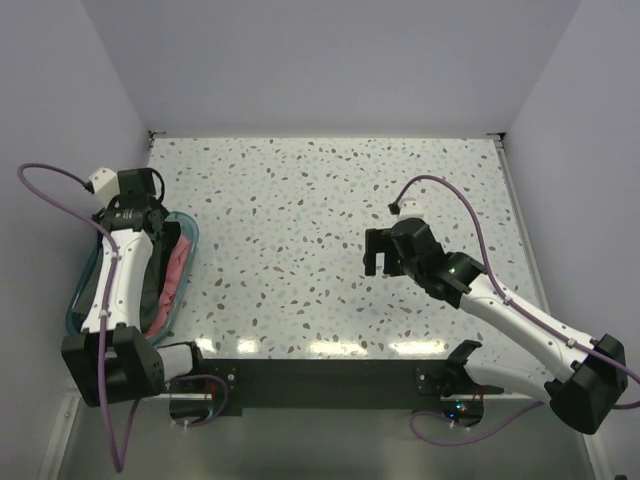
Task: Fold and stack the t-shirts
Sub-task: Grab the tshirt from the pile
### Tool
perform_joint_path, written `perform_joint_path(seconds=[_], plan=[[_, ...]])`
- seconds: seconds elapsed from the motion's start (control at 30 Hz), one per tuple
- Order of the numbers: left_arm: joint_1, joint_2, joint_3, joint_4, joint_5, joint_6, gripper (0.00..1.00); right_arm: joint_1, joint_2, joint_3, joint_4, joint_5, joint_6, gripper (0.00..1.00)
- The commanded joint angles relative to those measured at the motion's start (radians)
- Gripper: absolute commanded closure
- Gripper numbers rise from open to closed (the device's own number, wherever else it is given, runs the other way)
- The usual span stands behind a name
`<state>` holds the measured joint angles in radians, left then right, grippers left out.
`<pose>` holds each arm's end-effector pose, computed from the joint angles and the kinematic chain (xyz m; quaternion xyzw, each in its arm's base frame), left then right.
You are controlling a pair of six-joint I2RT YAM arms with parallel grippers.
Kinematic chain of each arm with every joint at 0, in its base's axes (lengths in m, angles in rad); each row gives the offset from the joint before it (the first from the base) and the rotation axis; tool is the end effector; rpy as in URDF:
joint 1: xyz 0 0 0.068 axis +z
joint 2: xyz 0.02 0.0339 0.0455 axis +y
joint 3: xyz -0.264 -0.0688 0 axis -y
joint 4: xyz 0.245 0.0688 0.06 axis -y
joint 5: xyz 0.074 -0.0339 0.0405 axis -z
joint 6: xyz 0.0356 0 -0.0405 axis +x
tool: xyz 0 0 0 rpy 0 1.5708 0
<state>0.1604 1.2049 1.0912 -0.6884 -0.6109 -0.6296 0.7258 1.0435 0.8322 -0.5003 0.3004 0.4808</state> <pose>0.2410 0.0597 0.3177 -0.4443 0.7727 0.1880 0.4126 0.1724 0.1389 0.2784 -0.0480 0.8998 0.1216 0.4163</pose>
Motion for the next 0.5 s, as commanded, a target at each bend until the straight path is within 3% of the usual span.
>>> perform_joint_path(seconds=[0.0,0.17,0.27,0.3,0.4,0.47], plan=[[0.065,0.053,-0.046,0.076,0.098,-0.044,0.22,0.001,-0.005,0.044,0.045,-0.014,0.005,0.01],[0.071,0.104,-0.085,0.079,0.111,-0.102,0.36,0.003,-0.02,0.027,0.046,-0.017,0.005,0.01],[0.071,0.064,-0.087,0.092,0.117,-0.088,0.5,0.001,-0.036,0.015,0.051,-0.014,0.004,0.01],[0.071,0.052,-0.079,0.087,0.117,-0.082,0.64,0.001,-0.039,0.013,0.049,-0.015,0.004,0.01],[0.071,-0.013,-0.024,0.063,0.143,-0.038,0.83,0.001,-0.043,0.027,0.037,-0.021,0.001,0.01],[0.071,-0.075,0.022,0.052,0.177,0.004,0.89,0.001,-0.045,0.045,0.025,-0.024,-0.002,0.01]])
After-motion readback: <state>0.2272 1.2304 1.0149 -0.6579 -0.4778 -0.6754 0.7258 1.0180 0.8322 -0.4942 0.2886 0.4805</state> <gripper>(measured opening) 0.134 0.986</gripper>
